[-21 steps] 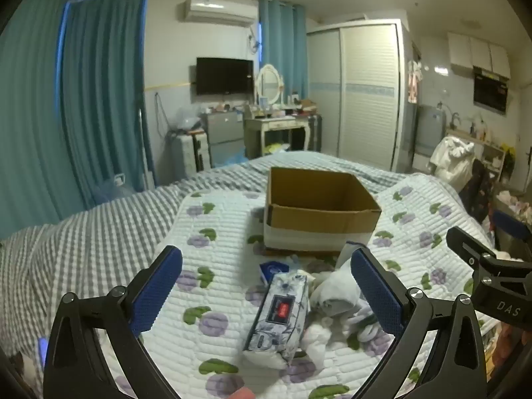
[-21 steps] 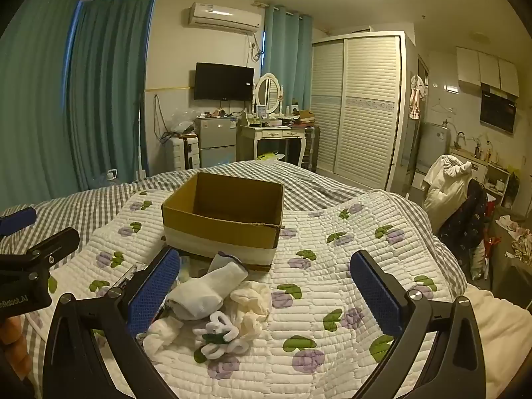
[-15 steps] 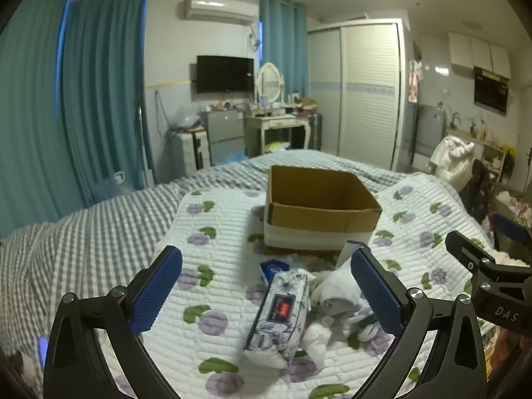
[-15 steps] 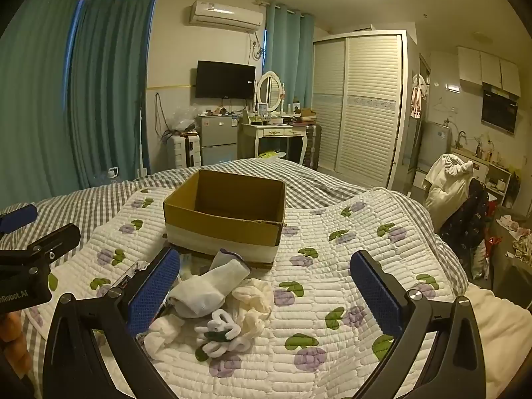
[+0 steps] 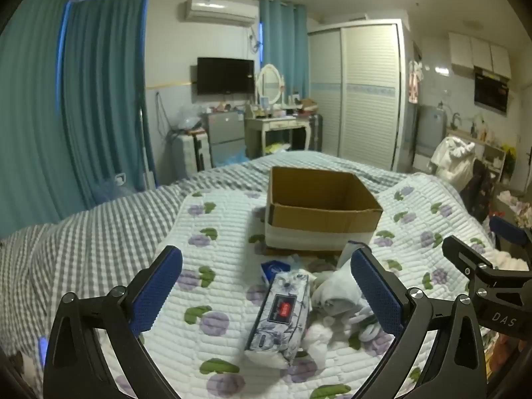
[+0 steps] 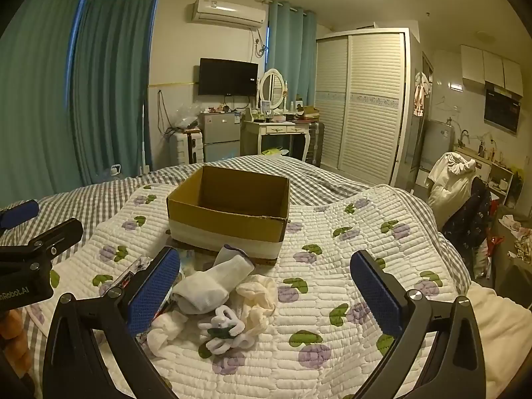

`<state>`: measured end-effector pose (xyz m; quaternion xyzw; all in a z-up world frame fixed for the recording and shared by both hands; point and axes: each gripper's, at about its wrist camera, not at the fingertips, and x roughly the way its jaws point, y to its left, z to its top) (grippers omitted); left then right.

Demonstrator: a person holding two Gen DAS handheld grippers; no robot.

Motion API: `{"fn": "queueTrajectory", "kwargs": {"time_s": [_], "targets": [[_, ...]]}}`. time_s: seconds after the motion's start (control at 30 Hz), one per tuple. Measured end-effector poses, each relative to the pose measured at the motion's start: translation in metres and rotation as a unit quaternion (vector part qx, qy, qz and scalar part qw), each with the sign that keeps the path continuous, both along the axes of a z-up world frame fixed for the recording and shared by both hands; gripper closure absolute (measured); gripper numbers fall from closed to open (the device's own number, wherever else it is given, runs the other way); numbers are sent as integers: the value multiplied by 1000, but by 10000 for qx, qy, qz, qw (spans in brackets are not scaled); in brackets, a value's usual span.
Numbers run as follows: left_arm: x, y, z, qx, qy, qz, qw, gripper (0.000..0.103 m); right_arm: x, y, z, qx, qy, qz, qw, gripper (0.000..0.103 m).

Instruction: Organize soft objects

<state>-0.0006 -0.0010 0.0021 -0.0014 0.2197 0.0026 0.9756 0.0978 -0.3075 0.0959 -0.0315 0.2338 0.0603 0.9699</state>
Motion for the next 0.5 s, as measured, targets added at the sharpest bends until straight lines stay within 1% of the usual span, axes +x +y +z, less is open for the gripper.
{"fn": "queueTrajectory", "kwargs": {"time_s": [0.5], "targets": [[0, 2, -1, 2, -11, 7, 10000, 0, 3, -1, -2, 20, 68, 44, 10000, 0]]}}
